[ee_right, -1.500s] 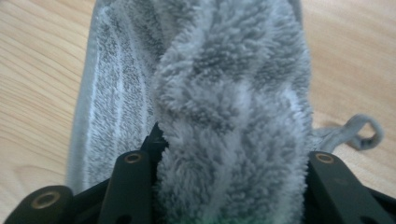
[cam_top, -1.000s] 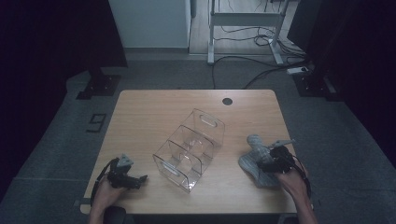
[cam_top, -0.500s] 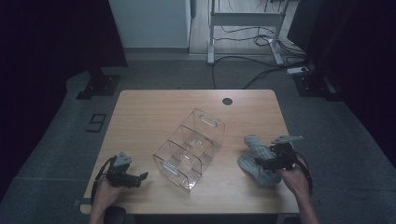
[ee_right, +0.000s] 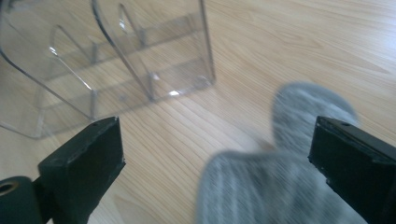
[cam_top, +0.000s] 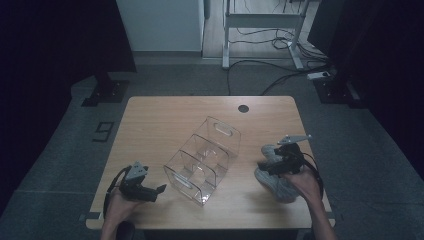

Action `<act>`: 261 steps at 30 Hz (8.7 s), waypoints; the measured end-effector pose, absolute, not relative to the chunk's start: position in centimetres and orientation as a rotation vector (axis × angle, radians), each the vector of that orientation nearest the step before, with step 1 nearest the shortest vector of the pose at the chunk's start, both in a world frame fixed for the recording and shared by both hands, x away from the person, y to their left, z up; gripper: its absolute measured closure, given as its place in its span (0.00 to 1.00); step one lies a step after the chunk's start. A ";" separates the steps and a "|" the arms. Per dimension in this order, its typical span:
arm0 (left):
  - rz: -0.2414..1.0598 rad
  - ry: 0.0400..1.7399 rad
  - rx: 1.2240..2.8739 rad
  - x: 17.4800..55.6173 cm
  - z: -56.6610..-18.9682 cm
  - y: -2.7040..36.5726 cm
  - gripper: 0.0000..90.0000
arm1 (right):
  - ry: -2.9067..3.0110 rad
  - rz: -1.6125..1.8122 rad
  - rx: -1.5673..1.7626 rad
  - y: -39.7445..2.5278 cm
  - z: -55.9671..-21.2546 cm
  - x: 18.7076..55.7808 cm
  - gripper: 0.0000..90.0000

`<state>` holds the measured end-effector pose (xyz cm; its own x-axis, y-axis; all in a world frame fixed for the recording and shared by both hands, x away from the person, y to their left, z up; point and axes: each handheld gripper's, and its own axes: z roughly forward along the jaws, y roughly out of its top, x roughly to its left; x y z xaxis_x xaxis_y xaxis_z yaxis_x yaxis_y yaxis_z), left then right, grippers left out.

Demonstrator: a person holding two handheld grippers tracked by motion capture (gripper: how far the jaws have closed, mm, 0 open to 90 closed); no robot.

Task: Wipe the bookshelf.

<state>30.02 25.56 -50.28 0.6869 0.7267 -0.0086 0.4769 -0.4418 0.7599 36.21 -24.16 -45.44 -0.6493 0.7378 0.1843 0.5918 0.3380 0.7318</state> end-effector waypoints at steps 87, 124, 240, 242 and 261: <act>0.449 0.963 2.146 29.8 -50.1 19.5 0.07 | 2.615 1.152 1.000 -17.9 -47.8 33.8 0.43; 0.524 1.153 2.119 32.3 -49.4 21.1 0.56 | 2.470 0.783 1.402 -27.6 -51.6 36.9 0.20; 0.567 1.254 2.109 35.6 -49.3 24.5 0.97 | 2.576 1.158 0.703 -13.0 -43.4 31.8 0.69; 0.577 1.256 2.111 35.5 -49.4 24.4 0.97 | 2.585 1.167 0.695 -12.8 -43.3 31.5 0.69; 0.590 1.295 2.117 35.4 -49.3 24.0 0.96 | 2.685 1.198 0.593 -10.9 -43.5 27.9 0.69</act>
<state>35.41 23.98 -49.34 0.4299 0.9002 0.0688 0.6424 -0.3585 0.6773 27.87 -10.87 -43.52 -0.9122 0.4086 0.0300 0.2953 0.6050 0.7394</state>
